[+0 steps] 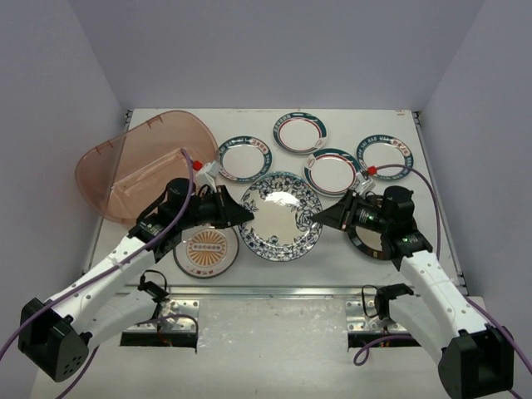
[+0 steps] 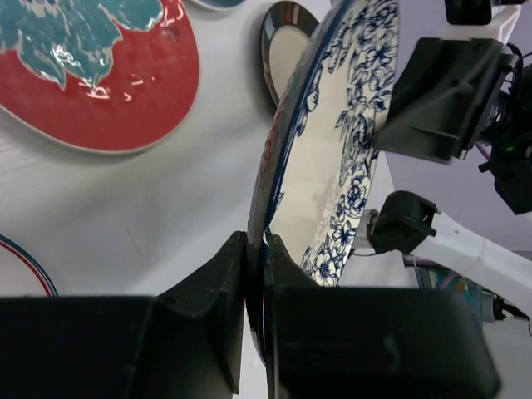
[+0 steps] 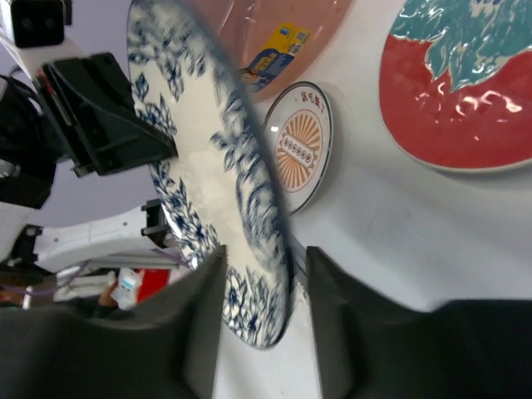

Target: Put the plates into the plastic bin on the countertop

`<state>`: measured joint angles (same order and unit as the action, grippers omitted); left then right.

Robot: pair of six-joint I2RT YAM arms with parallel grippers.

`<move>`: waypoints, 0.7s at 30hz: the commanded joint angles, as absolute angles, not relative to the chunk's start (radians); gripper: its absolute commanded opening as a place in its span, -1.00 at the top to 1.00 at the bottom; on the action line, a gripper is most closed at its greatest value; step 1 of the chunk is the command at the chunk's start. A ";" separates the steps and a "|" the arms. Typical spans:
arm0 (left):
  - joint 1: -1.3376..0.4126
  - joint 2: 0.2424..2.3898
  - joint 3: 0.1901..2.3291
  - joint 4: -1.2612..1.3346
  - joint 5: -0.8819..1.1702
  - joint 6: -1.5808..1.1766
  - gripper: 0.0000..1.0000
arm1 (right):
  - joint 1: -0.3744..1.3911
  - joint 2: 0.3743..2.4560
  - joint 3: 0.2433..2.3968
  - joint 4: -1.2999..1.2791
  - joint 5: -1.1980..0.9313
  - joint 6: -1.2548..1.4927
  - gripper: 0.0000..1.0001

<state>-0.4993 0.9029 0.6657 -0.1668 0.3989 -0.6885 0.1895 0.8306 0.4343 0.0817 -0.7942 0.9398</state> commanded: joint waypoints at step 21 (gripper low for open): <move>0.432 1.104 1.124 -0.395 0.275 -0.705 1.00 | 0.176 0.791 0.612 -0.183 -0.559 0.685 -0.98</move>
<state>0.3951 1.1018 1.1439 -0.5129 0.0884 -0.6882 0.1836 0.8167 0.5583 -0.1682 -0.5993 0.7431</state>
